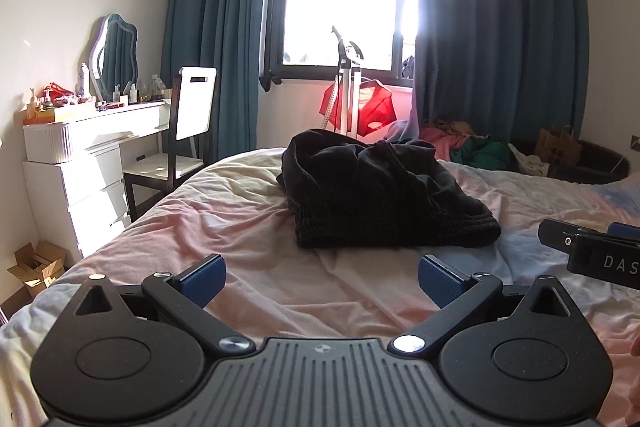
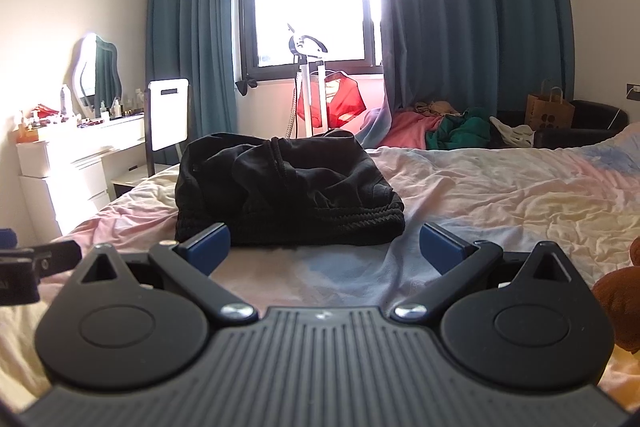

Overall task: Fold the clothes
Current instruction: 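Move both grippers toward the black sweatpants on the bed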

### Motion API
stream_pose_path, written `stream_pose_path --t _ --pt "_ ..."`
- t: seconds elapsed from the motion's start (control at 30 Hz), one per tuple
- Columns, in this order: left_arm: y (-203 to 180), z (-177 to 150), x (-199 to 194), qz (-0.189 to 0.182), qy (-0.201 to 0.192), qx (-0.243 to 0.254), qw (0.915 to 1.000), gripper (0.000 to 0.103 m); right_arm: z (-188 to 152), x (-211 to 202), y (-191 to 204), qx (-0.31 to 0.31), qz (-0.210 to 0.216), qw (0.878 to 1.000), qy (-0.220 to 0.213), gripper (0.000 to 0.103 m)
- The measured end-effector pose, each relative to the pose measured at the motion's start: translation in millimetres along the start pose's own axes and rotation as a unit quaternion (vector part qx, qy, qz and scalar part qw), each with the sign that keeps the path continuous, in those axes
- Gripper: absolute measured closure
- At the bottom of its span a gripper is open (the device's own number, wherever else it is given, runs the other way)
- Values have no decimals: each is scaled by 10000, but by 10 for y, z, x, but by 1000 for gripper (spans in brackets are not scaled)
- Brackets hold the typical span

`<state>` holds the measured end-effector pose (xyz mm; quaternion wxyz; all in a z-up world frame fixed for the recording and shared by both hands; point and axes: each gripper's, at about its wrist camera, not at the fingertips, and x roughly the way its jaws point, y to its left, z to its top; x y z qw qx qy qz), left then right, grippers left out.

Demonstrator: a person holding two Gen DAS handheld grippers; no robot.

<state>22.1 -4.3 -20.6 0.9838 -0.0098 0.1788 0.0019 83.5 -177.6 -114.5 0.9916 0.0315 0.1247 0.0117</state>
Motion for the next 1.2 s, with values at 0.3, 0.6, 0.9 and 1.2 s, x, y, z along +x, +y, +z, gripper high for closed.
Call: stream_pose_path --t 0.3,0.6,0.9,1.2 --pt "-40 -72 58 84 81 122 9999 0 4 10 -46 114 -50 9999 70 0" --pt "-26 -126 128 126 87 129 9998 0 26 -14 -155 463 23 9989 -16 0" --pt "-55 -232 162 276 123 298 9991 0 64 -17 -206 817 152 9965 -57 0" --pt "-227 -267 163 664 229 757 9947 0 122 -62 -411 1022 485 9935 127 0"
